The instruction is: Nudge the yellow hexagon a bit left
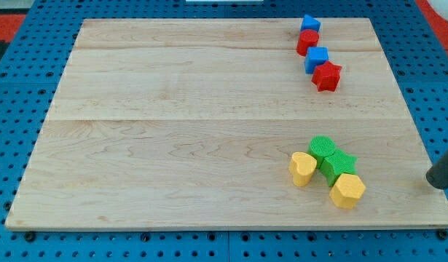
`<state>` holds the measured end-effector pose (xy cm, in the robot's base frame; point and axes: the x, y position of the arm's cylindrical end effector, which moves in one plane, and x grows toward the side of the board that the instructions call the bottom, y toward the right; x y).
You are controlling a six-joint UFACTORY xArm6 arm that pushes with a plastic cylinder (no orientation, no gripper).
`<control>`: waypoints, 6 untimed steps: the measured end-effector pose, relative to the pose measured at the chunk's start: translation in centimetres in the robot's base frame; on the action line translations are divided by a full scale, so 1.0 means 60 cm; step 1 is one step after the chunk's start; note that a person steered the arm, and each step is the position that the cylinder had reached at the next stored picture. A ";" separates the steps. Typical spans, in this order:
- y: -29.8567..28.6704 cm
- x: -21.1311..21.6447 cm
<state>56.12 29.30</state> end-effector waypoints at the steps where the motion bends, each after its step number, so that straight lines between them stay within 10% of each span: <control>1: 0.000 0.012; 6: -0.197 0.027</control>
